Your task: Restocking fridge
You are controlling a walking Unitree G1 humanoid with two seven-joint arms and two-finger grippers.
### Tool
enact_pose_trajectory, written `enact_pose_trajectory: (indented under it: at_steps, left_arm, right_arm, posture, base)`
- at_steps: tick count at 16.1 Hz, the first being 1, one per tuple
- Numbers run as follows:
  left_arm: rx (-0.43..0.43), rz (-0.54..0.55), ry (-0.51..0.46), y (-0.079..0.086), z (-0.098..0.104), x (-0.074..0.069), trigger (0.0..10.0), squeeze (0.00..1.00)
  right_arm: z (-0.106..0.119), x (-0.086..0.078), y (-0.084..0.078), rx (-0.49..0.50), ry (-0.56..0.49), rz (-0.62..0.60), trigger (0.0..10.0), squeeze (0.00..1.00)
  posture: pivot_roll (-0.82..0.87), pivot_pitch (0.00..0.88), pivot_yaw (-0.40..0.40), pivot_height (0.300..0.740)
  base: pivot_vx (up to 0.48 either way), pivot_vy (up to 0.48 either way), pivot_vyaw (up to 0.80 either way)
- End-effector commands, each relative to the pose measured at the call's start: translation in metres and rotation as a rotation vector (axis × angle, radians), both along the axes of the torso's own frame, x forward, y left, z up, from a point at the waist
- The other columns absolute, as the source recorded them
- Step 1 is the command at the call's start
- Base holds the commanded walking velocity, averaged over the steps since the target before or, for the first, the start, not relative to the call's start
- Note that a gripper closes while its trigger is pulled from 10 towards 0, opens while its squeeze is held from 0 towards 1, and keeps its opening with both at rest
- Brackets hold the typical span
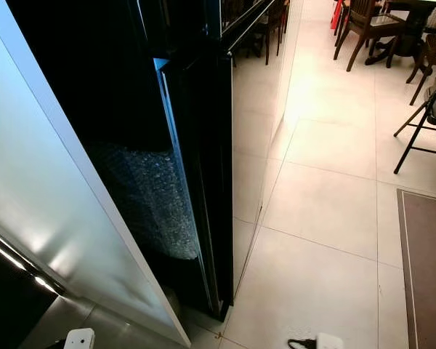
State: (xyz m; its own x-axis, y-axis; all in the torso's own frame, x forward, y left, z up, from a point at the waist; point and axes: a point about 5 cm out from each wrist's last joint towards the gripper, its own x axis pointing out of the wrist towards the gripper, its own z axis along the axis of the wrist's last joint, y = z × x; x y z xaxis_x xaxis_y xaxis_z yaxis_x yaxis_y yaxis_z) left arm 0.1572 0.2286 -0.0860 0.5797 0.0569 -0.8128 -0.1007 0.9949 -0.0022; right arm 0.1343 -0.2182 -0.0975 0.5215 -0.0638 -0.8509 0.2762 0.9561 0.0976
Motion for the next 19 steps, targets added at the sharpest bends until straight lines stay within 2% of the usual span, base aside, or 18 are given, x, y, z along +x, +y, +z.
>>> enact_pose_trajectory:
  at_steps: [1,8,12,19]
  left_arm:
    - [0.012,-0.001,0.026,0.0053,-0.0005,-0.0032,10.0,0.0]
    - [0.027,-0.002,0.023,0.0102,0.0015,-0.0011,10.0,0.0]
    - [0.022,0.016,0.015,0.0098,0.0014,-0.0012,10.0,0.0]
    - [0.023,0.025,0.015,0.0107,0.0019,-0.0001,10.0,0.0]
  right_arm:
    - [-0.0019,-0.0025,0.0029,-0.001,0.021,-0.001,10.0,0.0]
    - [-0.0011,0.0016,0.0054,0.006,0.009,-0.031,10.0,0.0]
    - [-0.0021,-0.0037,0.0007,-0.002,0.021,-0.045,10.0,0.0]
    - [-0.0016,-0.0018,0.0022,-0.001,0.011,-0.047,10.0,0.0]
  posture:
    - [-0.11,0.0,0.075,0.74]
    - [-0.09,0.0,0.085,0.74]
    - [-0.06,0.0,0.062,0.74]
    - [-0.07,0.0,0.069,0.74]
  base:
    - [0.0,-0.277,0.0]
    - [0.0,-0.281,0.0]
    - [0.0,-0.29,0.0]
    - [0.0,-0.289,0.0]
